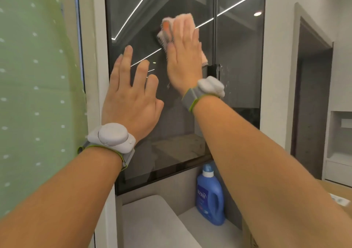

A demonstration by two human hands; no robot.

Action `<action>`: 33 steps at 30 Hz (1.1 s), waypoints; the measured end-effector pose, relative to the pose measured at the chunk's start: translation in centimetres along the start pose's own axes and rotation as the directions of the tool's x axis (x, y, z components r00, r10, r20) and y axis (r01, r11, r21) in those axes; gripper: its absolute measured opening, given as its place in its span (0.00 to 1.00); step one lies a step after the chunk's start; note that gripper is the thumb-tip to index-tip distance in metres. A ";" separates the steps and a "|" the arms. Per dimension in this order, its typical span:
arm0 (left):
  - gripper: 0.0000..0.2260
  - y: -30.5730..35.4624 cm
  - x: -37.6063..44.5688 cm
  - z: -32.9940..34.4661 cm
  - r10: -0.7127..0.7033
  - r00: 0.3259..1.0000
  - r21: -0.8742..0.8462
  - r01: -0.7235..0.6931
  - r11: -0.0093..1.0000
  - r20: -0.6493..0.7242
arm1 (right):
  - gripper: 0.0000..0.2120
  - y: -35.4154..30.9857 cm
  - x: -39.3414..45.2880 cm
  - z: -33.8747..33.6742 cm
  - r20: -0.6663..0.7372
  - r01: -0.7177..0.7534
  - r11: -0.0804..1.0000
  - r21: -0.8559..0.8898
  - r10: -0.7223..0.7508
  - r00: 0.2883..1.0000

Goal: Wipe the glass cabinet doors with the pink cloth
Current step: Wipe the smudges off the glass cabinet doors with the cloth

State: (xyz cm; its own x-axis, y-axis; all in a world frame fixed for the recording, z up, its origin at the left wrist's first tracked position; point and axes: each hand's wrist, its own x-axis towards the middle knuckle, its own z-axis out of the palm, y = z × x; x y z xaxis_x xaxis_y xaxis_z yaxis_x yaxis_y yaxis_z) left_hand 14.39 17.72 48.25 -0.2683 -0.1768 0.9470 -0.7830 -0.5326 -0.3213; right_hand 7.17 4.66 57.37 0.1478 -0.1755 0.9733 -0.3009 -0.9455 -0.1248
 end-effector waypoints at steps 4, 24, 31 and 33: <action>0.10 0.0 0.0 -0.1 0.008 1.000 -0.016 -0.008 1.000 -0.013 | 0.28 0.7 1.2 0.3 -0.068 -0.229 0.973 -0.019 0.227 0.971; 0.12 -0.2 -0.5 0.7 0.060 0.998 0.009 -0.060 0.998 0.015 | 0.30 3.6 -9.3 2.4 -0.096 -0.302 0.914 0.269 0.338 0.936; 0.13 -0.3 -0.5 0.5 0.064 0.997 -0.019 -0.063 0.998 0.032 | 0.31 3.6 -14.8 3.0 -0.028 -0.331 0.913 0.240 0.347 0.937; 0.13 -0.1 -0.6 0.3 0.057 0.997 -0.026 -0.056 0.998 0.046 | 0.29 3.7 -13.9 2.4 0.014 -0.267 0.930 0.253 0.272 0.962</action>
State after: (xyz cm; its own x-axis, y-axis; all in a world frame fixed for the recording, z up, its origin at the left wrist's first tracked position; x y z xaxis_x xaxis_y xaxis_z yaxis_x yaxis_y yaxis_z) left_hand 14.81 17.66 47.71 -0.2865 -0.2451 0.9262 -0.7810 -0.5002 -0.3740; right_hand 6.24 2.90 42.94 0.0733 -0.4302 0.8998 -0.0805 -0.9018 -0.4246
